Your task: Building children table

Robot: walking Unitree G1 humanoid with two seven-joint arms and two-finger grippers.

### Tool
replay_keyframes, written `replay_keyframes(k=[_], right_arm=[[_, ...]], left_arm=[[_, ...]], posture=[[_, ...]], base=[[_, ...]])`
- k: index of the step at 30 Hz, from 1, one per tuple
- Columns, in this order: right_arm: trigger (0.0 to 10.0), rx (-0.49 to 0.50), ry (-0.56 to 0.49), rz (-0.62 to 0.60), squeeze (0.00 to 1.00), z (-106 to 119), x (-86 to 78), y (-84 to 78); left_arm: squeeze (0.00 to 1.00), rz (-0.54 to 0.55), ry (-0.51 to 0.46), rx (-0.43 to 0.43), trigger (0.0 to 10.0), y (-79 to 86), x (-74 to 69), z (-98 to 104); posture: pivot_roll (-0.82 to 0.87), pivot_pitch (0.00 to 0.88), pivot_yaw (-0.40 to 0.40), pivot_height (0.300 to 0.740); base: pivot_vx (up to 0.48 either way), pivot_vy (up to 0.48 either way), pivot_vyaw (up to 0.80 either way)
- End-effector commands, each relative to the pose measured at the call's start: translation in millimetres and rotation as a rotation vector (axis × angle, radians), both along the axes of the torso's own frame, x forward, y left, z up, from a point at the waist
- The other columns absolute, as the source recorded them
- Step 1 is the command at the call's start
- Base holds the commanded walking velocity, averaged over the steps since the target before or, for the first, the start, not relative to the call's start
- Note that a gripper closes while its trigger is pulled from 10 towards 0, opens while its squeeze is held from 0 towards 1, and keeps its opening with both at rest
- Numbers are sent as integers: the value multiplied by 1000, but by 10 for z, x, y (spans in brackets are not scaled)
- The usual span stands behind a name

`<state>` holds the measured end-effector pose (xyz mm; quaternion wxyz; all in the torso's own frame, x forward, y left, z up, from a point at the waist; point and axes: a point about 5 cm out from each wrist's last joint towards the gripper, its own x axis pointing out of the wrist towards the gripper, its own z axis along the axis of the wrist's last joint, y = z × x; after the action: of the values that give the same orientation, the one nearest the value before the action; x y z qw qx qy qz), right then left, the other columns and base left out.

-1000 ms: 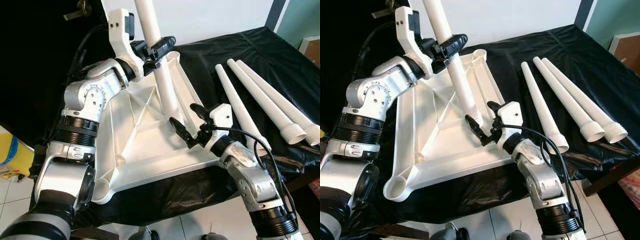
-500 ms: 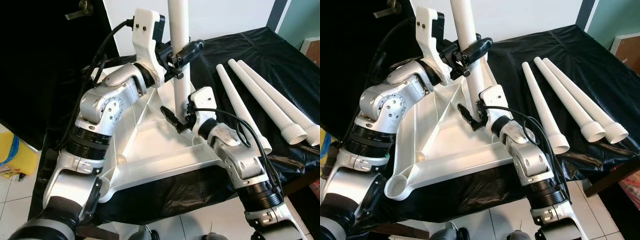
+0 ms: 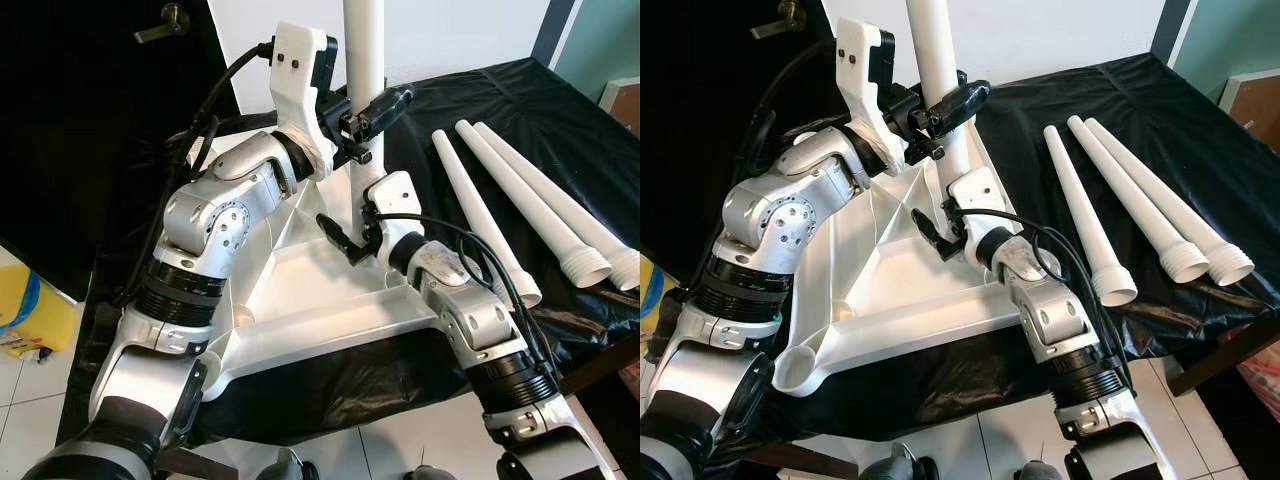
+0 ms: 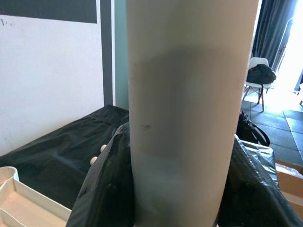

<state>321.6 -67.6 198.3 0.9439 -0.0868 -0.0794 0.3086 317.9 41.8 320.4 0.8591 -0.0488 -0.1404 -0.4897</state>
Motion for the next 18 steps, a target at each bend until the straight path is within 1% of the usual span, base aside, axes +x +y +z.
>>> replay_keyframes(k=[1,3,4,12,15,16,17,18], right_arm=[[2078,8,5,33,0,2,-7,81],[2078,9,4,32,0,3,-6,81],[0,14,6,31,0,0,-8,78],[0,42,20,22,0,-11,-13,48],[0,59,28,0,0,-17,-3,24],[1098,65,31,-10,0,-20,3,14],[4745,83,41,-40,0,-25,21,-14],[10000,104,52,-69,0,-28,41,-41]], left_arm=[[0,-131,-47,1,10000,-68,-112,32],[0,-131,-48,2,10000,-69,-113,32],[0,-132,-48,2,10000,-72,-115,32],[0,-144,-39,0,10000,-92,-124,17],[0,-148,-35,-1,10000,-101,-130,5],[0,-149,-35,-2,10000,-103,-133,2],[514,-153,-25,-14,10000,-101,-134,-4],[1000,-152,-13,-25,10000,-95,-131,-10]], posture=[[-69,60,84,740],[-69,60,84,740],[-71,62,86,740],[-74,65,88,740],[-75,64,89,740],[-75,64,89,740],[-74,63,89,740],[-74,63,89,740]], base=[[0,0,0],[0,0,0],[0,0,0],[0,0,0],[0,0,0],[0,0,0],[0,0,0],[0,0,0]])
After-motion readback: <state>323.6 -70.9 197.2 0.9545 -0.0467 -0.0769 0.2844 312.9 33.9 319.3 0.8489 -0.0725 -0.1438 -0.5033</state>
